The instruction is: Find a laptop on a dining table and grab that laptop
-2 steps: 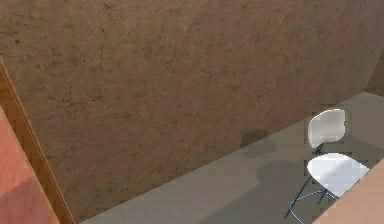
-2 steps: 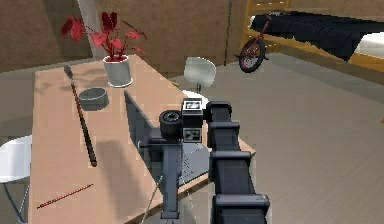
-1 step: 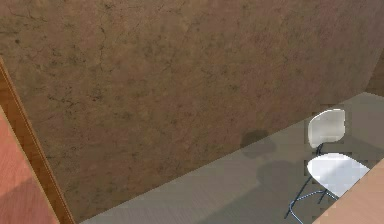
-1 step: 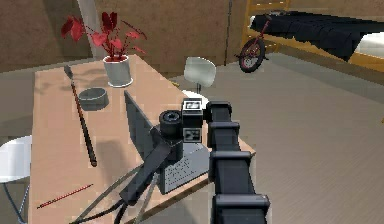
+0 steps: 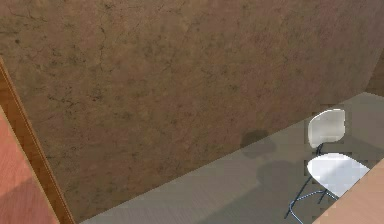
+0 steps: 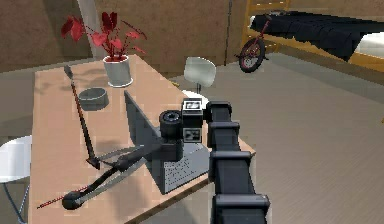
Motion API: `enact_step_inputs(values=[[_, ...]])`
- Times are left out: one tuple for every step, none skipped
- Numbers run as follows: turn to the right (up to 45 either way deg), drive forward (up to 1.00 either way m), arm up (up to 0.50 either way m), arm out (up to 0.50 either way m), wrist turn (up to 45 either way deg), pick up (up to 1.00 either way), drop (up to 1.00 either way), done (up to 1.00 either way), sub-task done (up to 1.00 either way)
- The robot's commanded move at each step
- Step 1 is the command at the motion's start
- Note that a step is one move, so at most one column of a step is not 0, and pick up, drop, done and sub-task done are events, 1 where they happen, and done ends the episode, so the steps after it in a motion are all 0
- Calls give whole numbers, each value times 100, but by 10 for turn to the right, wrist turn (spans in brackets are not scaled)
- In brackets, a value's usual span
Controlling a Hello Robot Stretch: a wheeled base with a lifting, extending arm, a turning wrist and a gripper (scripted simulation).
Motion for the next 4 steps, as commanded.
enact_step_inputs(values=[[0,0,0,0,450,0,0,0,0],[0,0,0,0,210,0,0,0,0],[0,0,0,0,0,100,0,0,0],[0,0,6,0,0,0,0,0,0]])
